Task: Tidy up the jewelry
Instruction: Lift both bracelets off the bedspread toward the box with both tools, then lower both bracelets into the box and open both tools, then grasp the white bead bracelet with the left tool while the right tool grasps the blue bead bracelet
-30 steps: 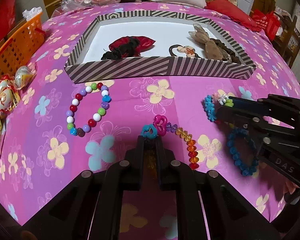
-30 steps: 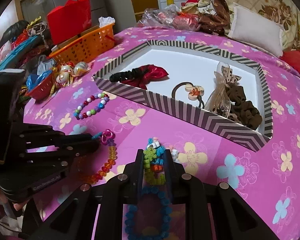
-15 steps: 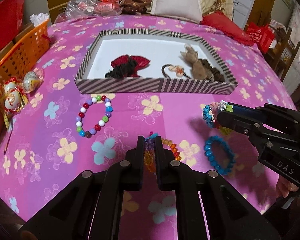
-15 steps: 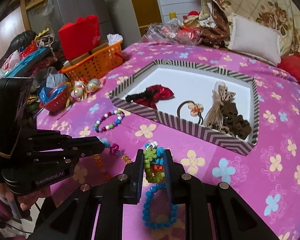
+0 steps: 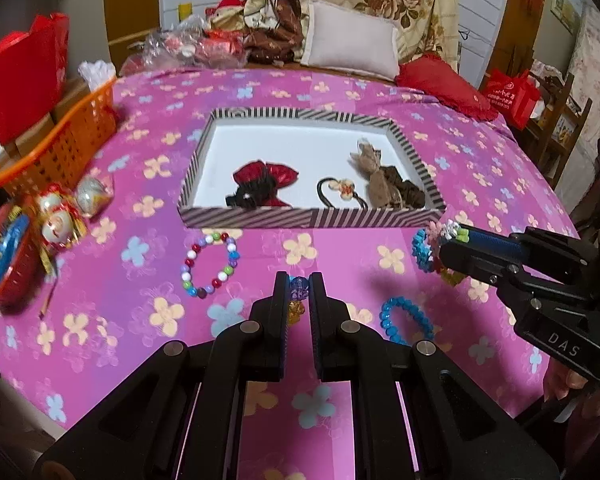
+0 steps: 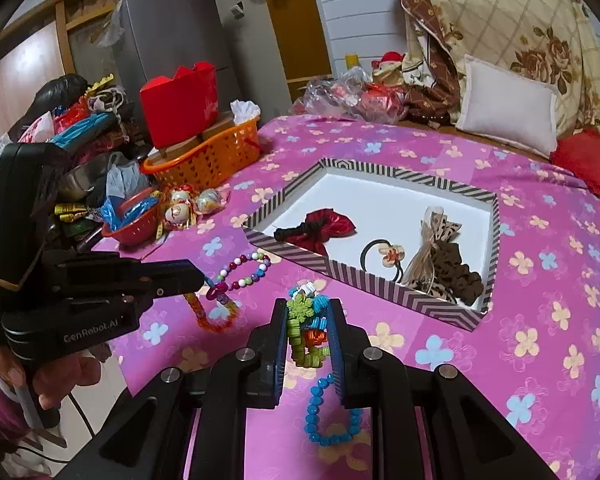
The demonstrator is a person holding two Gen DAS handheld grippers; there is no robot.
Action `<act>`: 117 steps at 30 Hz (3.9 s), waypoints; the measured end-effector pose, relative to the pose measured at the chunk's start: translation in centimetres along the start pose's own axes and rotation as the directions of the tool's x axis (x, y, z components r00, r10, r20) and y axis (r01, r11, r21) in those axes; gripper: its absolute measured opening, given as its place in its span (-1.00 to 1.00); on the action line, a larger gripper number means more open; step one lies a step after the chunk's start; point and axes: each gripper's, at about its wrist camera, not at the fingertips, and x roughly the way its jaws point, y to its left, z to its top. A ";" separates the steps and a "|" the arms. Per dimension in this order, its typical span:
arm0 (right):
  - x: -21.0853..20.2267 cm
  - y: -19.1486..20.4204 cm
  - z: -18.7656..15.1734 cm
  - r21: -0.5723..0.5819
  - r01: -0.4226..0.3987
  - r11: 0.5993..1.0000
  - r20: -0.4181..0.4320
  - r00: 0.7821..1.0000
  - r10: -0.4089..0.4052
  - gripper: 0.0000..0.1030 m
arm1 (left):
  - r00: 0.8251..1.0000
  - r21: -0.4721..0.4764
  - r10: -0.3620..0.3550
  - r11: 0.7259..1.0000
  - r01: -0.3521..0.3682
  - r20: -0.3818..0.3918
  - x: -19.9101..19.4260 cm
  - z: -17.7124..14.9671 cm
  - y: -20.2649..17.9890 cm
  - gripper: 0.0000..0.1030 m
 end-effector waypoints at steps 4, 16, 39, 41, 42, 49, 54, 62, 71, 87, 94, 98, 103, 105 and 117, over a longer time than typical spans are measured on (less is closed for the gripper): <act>-0.6 -0.1 0.2 0.002 0.001 1.000 0.010 1.000 -0.001 -0.65 | 1.000 0.010 0.017 1.000 -0.017 0.017 -0.7 0.7 -0.5 -0.84; -1.0 -1.1 0.6 0.008 0.012 1.000 0.012 1.000 -0.012 -0.65 | 0.999 0.036 0.031 0.999 -0.033 0.031 -0.6 2.2 -1.8 -0.84; 3.3 -5.0 4.4 0.069 0.020 0.997 -0.005 1.000 -0.020 -0.65 | 0.995 0.017 0.096 0.995 -0.096 0.028 4.4 9.8 -1.2 -0.84; 4.1 -5.6 4.8 0.079 0.026 0.997 -0.010 1.000 -0.025 -0.65 | 0.995 0.009 0.098 0.995 -0.098 0.019 5.4 10.6 -1.1 -0.84; 4.5 -5.9 5.0 0.082 0.030 0.996 -0.012 0.999 -0.030 -0.65 | 0.995 0.002 0.097 0.995 -0.097 0.014 5.8 10.9 -1.0 -0.84; 8.3 -8.2 5.6 0.117 0.051 0.992 -0.054 0.998 -0.045 -0.65 | 0.996 -0.046 0.087 0.995 -0.089 -0.030 10.2 12.1 -0.2 -0.84; 11.6 -8.9 5.0 0.123 0.053 0.991 -0.106 0.994 -0.040 -0.65 | 0.990 -0.079 0.109 0.990 -0.116 -0.088 13.3 11.2 1.2 -0.84; 14.7 -9.1 3.8 0.129 0.041 0.991 -0.150 0.989 -0.022 -0.65 | 0.981 -0.106 0.138 0.983 -0.153 -0.135 15.2 9.3 3.5 -0.84; 14.9 -9.2 3.3 0.134 0.046 0.990 -0.167 0.986 -0.023 -0.65 | 0.981 -0.124 0.130 0.981 -0.148 -0.143 15.8 8.1 4.2 -0.83; 11.2 -8.9 3.0 0.160 0.058 0.985 -0.114 0.993 -0.040 -0.46 | 0.985 -0.114 0.130 0.983 -0.143 -0.116 13.3 7.1 3.3 -0.10; 6.8 -7.0 2.5 0.161 0.089 0.983 -0.039 0.996 -0.083 -0.15 | 0.980 -0.104 0.192 0.975 -0.196 -0.050 9.9 6.0 2.7 0.05; 4.8 -5.7 1.9 0.172 0.090 0.981 -0.022 0.996 -0.088 -0.15 | 0.980 -0.110 0.199 0.974 -0.200 -0.019 7.8 5.2 2.7 0.06; 2.9 -3.9 0.6 0.147 0.108 0.983 -0.013 0.994 -0.108 -0.14 | 0.971 -0.097 0.235 0.968 -0.231 0.034 4.7 3.6 2.3 0.07; 2.2 -3.3 0.0 0.147 0.100 0.984 -0.013 0.995 -0.099 -0.14 | 0.970 -0.093 0.241 0.967 -0.236 0.045 3.7 2.9 2.3 0.08; 0.0 -1.3 -2.8 0.074 0.132 0.988 -0.039 0.991 -0.129 -0.14 | 0.981 -0.142 0.194 0.971 -0.192 -0.002 1.7 -1.1 3.8 0.10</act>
